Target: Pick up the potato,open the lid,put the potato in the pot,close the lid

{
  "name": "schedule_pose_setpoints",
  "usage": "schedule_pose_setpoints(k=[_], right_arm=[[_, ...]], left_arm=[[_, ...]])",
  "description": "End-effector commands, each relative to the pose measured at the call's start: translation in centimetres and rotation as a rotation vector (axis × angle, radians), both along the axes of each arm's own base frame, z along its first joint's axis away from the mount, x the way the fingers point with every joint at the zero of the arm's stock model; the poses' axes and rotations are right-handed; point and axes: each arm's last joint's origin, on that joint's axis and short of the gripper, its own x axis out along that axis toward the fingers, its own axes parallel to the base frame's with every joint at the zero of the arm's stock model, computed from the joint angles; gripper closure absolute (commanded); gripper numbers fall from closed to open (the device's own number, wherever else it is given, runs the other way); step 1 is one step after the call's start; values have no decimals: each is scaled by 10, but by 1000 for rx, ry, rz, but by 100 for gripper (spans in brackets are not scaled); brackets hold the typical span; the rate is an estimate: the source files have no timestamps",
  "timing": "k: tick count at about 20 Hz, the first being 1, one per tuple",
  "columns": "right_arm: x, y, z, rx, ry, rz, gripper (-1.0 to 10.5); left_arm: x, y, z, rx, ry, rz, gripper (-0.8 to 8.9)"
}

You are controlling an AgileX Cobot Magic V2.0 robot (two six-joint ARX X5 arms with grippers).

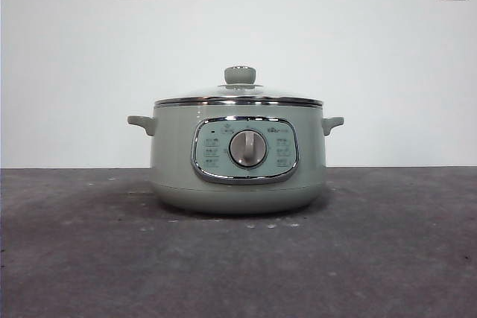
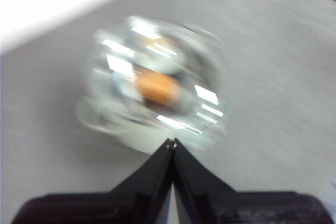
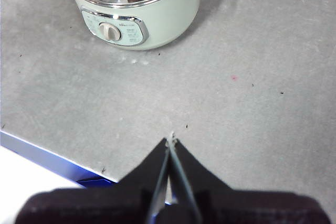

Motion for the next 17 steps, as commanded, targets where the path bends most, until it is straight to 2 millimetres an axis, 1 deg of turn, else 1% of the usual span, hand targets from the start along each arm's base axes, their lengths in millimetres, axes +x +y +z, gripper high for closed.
schedule_pose_setpoints(k=[1, 3, 4, 6, 8, 11, 13, 15, 17], right_arm=[[-1, 0, -4, -12, 29, -10, 946], [-1, 0, -4, -13, 29, -9, 946], [0, 0, -4, -13, 29, -10, 946], [0, 0, -4, -13, 29, -9, 946], [0, 0, -4, -13, 30, -10, 946], [0, 0, -4, -13, 30, -10, 946], [0, 0, -4, -13, 30, -10, 946], [0, 0, -4, -13, 30, -10, 946], [0, 0, -4, -13, 30, -10, 946]], left_arm=[[-7, 17, 2, -9, -124, 31, 817], [-15, 31, -11, -60, -232, 53, 817], [-17, 36, -23, -67, -283, 90, 817], [-23, 47, -59, -58, -351, 189, 817], [-29, 53, -101, -54, -385, 234, 817], [-38, 56, -166, -51, -411, 268, 817], [-42, 57, -205, -52, -403, 296, 817], [-47, 58, -236, -52, -376, 306, 817], [-51, 58, -258, -54, -363, 308, 817]])
